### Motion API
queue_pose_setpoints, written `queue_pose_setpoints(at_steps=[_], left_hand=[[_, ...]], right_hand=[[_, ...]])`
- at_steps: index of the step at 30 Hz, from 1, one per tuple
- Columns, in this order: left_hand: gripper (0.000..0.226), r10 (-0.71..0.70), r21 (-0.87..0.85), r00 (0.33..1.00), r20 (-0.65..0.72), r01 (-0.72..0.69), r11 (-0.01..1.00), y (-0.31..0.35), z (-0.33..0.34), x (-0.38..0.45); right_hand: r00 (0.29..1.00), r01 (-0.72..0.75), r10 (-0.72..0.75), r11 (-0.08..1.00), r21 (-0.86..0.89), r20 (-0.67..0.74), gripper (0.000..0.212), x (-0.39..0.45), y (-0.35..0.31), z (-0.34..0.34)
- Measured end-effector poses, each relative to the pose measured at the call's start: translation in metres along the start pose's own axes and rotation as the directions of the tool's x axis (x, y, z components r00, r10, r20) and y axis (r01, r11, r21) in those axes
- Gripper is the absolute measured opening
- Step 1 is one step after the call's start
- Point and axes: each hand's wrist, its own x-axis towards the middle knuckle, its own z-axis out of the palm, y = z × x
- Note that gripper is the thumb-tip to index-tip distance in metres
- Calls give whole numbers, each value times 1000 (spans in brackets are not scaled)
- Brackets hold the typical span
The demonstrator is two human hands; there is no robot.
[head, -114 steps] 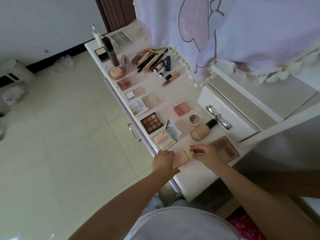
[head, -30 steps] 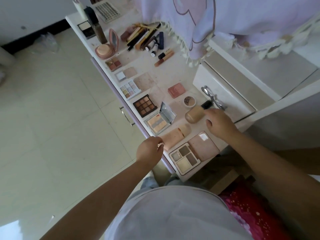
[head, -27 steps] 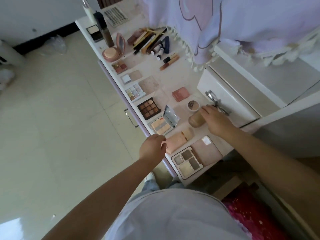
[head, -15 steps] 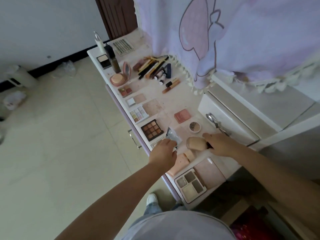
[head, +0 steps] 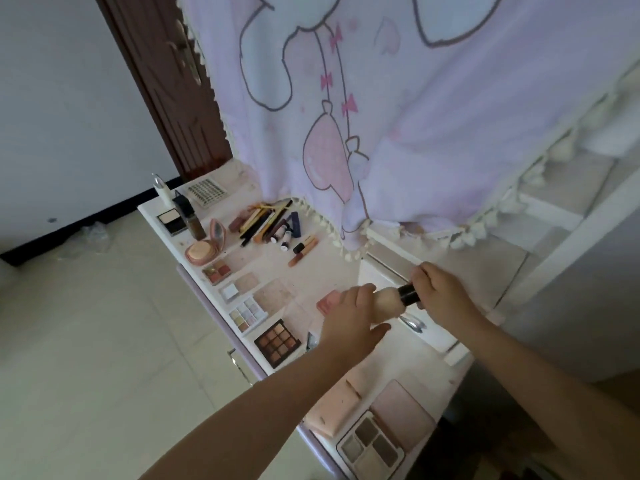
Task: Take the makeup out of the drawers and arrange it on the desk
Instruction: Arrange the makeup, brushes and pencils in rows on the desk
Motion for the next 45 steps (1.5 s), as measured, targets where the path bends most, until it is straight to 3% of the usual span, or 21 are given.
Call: queue_pose_setpoints(at_steps=[1, 5, 8, 11, 17, 21, 23, 26, 29, 31, 35, 36, 39, 42, 45], left_hand=[[65, 76, 46, 990, -122, -71, 996, 3, -7, 5], [77, 280, 204, 909, -309, -225, 953, 7, -32, 24], [52, 431, 384, 804, -410, -276, 881, 11, -57, 36], [27, 520, 511, 726, -450, -268, 817, 12, -78, 44], [20, 583, 562, 733, -351, -334, 757, 11, -110, 50], [46, 545, 556, 809, -220, -355, 752, 11, -129, 45], [43, 455, 437, 880, -139, -358, 825, 10, -138, 41], [41, 387, 277, 918, -91, -349, 895, 4, -141, 40], [46, 395, 317, 909, -136, -337, 886, -1, -153, 39], [49, 463, 430, 864, -199, -347, 833, -7, -160, 44], [51, 523, 527, 800, -294, -321, 787, -14, -163, 49], [50, 536, 545, 782, -318, -311, 778, -15, -163, 50], [49, 546, 557, 776, -317, -314, 769, -14, -165, 51], [47, 525, 495, 791, -314, -335, 801, -17, -163, 48], [47, 505, 446, 812, -292, -351, 823, -19, -161, 43]], right_hand=[[998, -24, 26, 999, 38, -51, 29, 1, -9, -4], [990, -56, 69, 993, 107, -127, 35, 9, -42, -18], [985, -68, 96, 980, 188, -144, 30, 17, -64, -33], [982, -109, 141, 966, 236, -125, 37, 27, -81, -42], [976, -23, 42, 996, 91, -214, 38, 28, -101, -46], [970, 95, -75, 993, 73, -233, 36, 20, -109, -42], [954, 208, -207, 978, -16, -217, 39, 17, -112, -42], [894, 407, -422, 905, -120, -152, 30, 16, -111, -48], [872, 485, -488, 872, -63, -42, 17, 23, -111, -59], [874, 486, -487, 873, 22, 7, 21, 25, -112, -64], [890, 450, -454, 864, 225, -36, 19, 26, -120, -65], [914, 403, -404, 885, 232, -45, 17, 26, -123, -64], [958, 288, -288, 957, 28, -4, 39, 28, -128, -60], [924, 367, -376, 924, 109, 70, 20, 27, -129, -64], [857, 431, -481, 866, 254, 186, 32, 26, -124, -74]])
